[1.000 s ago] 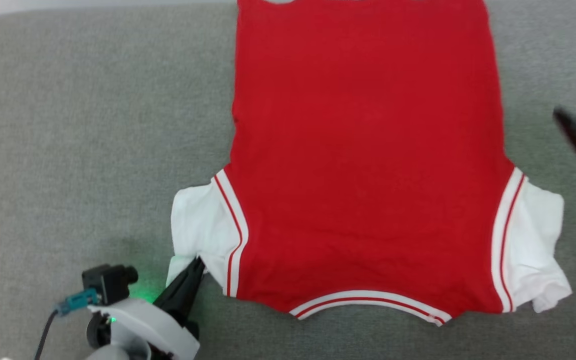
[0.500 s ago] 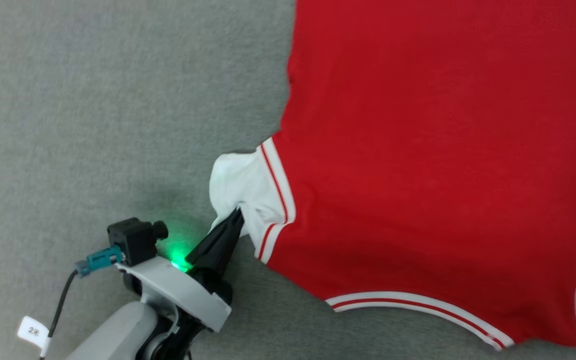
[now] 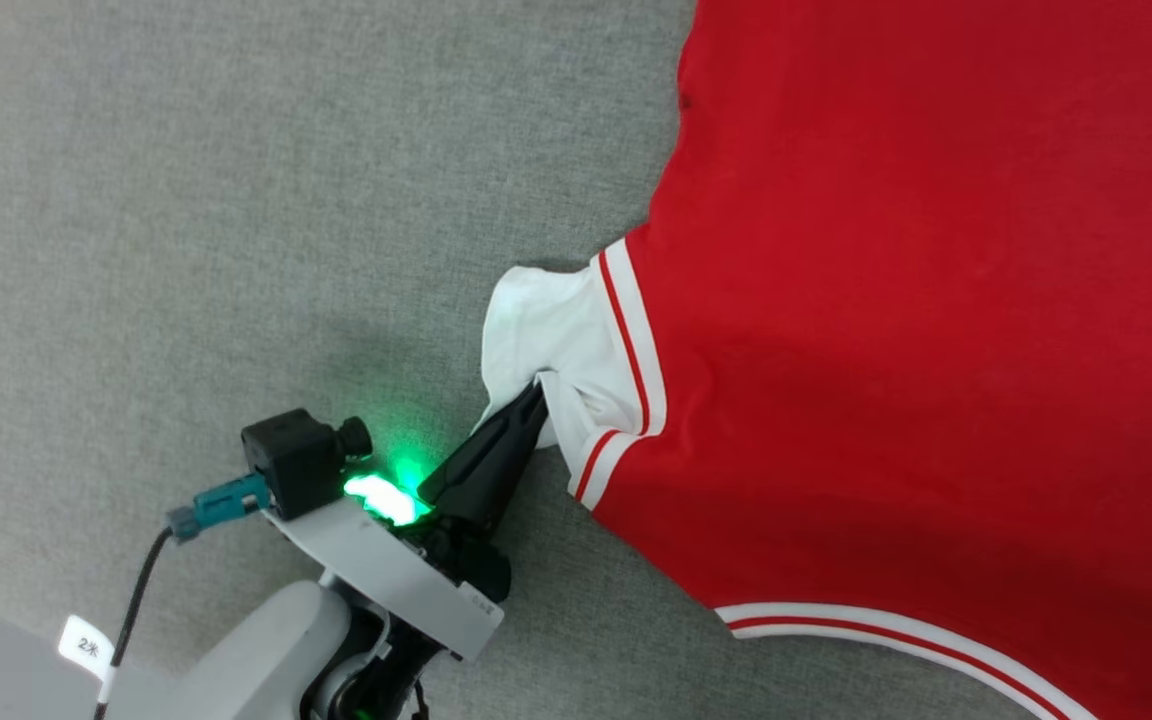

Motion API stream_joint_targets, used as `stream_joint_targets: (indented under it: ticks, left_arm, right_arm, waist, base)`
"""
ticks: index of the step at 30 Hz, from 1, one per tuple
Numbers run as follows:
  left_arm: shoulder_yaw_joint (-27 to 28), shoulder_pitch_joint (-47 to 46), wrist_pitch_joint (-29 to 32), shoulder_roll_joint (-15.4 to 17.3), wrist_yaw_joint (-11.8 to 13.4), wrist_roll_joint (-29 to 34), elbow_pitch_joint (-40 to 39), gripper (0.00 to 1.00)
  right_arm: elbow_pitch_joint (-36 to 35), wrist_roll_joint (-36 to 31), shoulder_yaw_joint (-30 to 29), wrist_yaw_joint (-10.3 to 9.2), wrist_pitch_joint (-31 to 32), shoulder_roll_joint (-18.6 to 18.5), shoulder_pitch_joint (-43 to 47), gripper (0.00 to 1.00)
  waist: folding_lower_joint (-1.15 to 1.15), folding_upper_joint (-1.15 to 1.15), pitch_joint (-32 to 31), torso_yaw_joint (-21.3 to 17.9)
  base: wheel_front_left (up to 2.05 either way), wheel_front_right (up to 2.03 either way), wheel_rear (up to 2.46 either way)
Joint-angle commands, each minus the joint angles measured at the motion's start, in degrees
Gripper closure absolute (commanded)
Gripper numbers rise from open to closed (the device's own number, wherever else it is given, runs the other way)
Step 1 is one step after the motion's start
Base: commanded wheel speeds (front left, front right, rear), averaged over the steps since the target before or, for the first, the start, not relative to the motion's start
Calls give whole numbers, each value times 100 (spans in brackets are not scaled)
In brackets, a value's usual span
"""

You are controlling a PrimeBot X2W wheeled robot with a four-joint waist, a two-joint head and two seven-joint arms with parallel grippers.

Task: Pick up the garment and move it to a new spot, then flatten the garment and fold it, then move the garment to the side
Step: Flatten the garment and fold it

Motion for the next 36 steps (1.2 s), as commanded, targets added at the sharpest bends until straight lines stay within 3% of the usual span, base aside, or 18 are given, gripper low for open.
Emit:
stream_joint_targets:
  ticks: [1,2,3,4,6,15,20,24,30,36]
  left_arm:
    - [-114,231,190,17,178,-133,812,100]
    - [-109,223,192,12,184,-136,818,100]
    - [-111,212,196,3,183,-138,838,100]
    - [-113,203,199,-6,178,-139,868,100]
    - [-125,193,209,-24,162,-146,919,100]
    - [-122,73,188,-84,88,-165,1009,100]
    - [-9,14,96,-97,45,-107,1012,100]
    - [120,41,28,-53,102,-61,942,100]
    - [297,309,-47,113,218,-95,784,100]
    - [398,528,-65,253,363,-153,497,100]
  right_arm:
    - [187,-96,-139,-4,25,133,81,0]
    - [240,-173,-243,-1,-1,178,65,0]
    - [292,-260,-323,-1,-21,219,48,23]
    - [358,-342,-404,-1,-17,254,46,55]
    - [466,-423,-564,0,-27,339,30,100]
    - [534,-834,-992,-8,-341,410,-118,100]
    - [709,-827,-782,-7,-735,602,-169,100]
    - [1063,-433,-203,-7,-1027,668,-78,100]
    - [1364,691,1007,-7,-1240,645,518,100]
    - [422,2253,2402,-7,-801,148,1611,100]
  waist:
    - [0,0,164,87]
    - [0,0,181,86]
    - [0,0,193,83]
    - [0,0,195,76]
    - [0,0,185,62]
    - [0,0,78,-22]
    - [0,0,-276,-206]
    - [0,0,-745,-420]
    - [0,0,-1523,-828]
    - [0,0,-1996,-1177]
  base:
    - [0,0,0]
    - [0,0,0]
    - [0,0,0]
    - [0,0,0]
    - [0,0,0]
    - [0,0,0]
    - [0,0,0]
    - [0,0,0]
    - [0,0,0]
    - [0,0,0]
